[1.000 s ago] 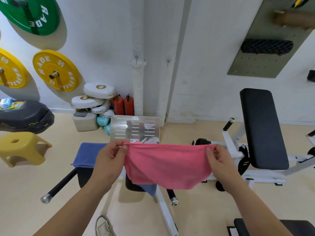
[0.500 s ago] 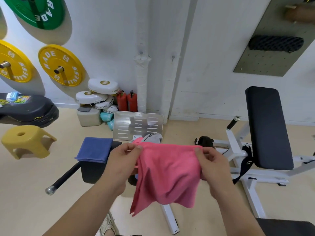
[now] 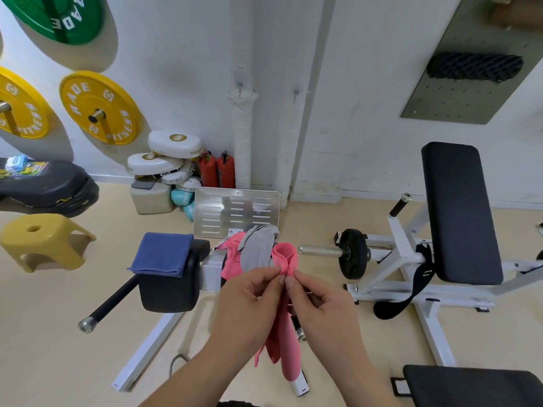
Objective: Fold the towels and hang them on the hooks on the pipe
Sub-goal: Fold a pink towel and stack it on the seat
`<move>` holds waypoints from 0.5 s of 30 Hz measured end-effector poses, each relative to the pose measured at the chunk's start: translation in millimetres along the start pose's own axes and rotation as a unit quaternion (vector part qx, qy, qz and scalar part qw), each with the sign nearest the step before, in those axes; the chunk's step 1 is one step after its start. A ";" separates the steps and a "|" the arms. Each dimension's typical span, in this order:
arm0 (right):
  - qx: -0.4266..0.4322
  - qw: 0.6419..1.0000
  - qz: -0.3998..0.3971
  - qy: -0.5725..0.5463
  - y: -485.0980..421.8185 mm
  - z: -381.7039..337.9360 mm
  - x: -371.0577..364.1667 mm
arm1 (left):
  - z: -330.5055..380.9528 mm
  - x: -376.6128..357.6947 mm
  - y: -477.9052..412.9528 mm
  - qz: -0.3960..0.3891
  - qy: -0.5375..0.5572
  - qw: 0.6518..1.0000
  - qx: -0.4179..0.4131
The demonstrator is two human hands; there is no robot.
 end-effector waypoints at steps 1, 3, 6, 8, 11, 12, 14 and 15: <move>0.005 1.000 0.008 -0.011 1.9 -1.8 0.2 | 1.2 0.0 0.9 0.003 0.006 1.000 0.000; 0.003 0.999 0.027 -0.023 3.9 -4.1 1.6 | 2.8 1.1 1.5 0.014 0.014 1.000 -0.001; 0.002 0.998 0.042 -0.043 5.1 -6.1 3.1 | 3.3 3.4 1.3 0.028 0.017 0.999 -0.006; 0.017 0.998 0.044 -0.039 5.2 -9.0 1.6 | 3.3 3.9 1.3 0.025 0.013 1.000 -0.012; 0.074 0.995 0.032 0.058 6.1 -12.5 -4.7 | 2.8 0.1 3.4 -0.012 0.019 1.000 -0.014; 0.076 0.994 0.014 0.073 6.2 -13.6 -7.4 | 3.3 -1.0 4.0 -0.019 0.029 0.999 -0.013; 0.056 0.995 -0.036 0.073 4.2 -10.7 -10.2 | 3.7 -1.0 4.0 -0.016 0.047 0.999 -0.006; 0.044 0.996 -0.057 0.061 2.7 -9.3 -10.2 | 2.7 0.8 3.0 -0.004 0.051 0.999 -0.001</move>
Point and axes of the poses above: each hand's wrist, its own y-axis away from the middle knuckle, its own x-axis out of the back of the hand, z = x × y, the point moved 6 cm from there along -y, towards the middle knuckle, and after that the axes turned 11 degrees about -x, right-handed, at the moved point
